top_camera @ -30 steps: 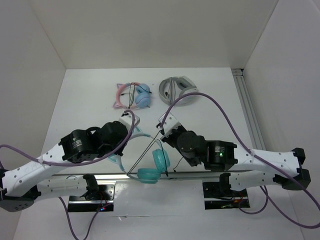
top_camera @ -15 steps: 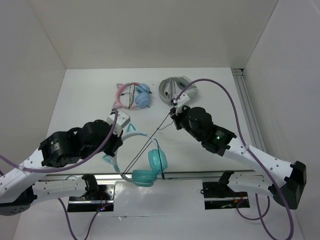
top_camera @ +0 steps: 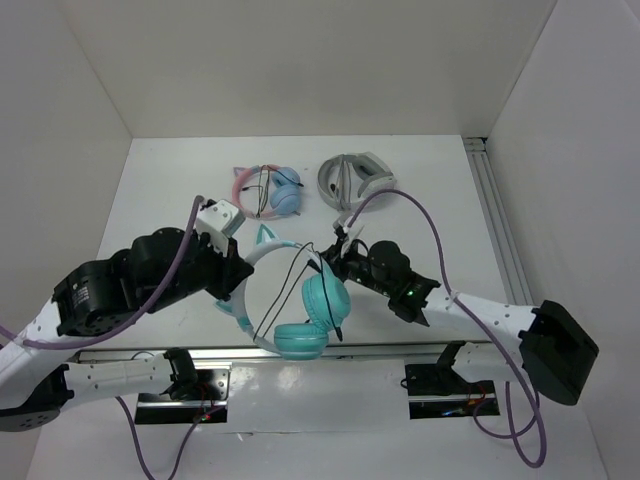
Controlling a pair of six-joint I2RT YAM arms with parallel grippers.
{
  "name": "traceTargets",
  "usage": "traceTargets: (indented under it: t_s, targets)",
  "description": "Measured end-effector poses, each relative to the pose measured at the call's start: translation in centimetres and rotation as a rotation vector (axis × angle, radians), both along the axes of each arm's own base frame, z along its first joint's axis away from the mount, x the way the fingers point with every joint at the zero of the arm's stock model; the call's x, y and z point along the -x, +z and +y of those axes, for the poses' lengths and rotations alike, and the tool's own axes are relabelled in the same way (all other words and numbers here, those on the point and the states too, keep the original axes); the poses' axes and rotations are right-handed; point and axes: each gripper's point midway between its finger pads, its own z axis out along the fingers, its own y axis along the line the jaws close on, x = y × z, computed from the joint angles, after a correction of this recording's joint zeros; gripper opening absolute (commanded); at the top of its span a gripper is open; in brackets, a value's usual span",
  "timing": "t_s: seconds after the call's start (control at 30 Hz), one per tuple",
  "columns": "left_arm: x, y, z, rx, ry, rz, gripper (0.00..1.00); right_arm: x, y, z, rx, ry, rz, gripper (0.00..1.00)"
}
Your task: Wrap the headphones
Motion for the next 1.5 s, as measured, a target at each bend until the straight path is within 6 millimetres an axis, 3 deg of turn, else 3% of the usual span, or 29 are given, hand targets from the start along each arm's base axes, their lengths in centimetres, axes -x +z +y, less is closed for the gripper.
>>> traceTargets:
  t_s: [0.17,0.3,0.6,0.83,1.0,1.07,1.5]
  targets:
    - [-0.1,1.6,-0.5,0.080,0.018,-0.011,0.00,-0.5,-1.4,1.9,-0.058,0.036,0.031,0.22]
    - [-0.3,2.7,0.3,0.129,0.068,-0.018,0.00,-0.7,-2.7,3.0,-0.085,0.057,0.064,0.22]
    - [-1.1,5.2,2.3,0.217,0.200,-0.056,0.00,1.0,-4.6,4.2,-0.126,0.108,0.100,0.21]
    - [-1.8,5.2,1.9,0.213,0.240,-0.048,0.00,1.1,-5.9,4.6,-0.131,0.118,0.132,0.20]
    - [-2.2,4.9,1.6,0.203,0.259,-0.042,0.00,1.3,-6.3,4.8,-0.138,0.130,0.143,0.28]
    - [-2.2,5.0,1.7,0.207,0.260,-0.044,0.00,1.4,-6.5,4.8,-0.137,0.131,0.148,0.35]
    - [-2.3,5.9,1.5,0.226,0.259,-0.050,0.00,1.4,-8.1,5.2,-0.117,0.147,0.169,0.30]
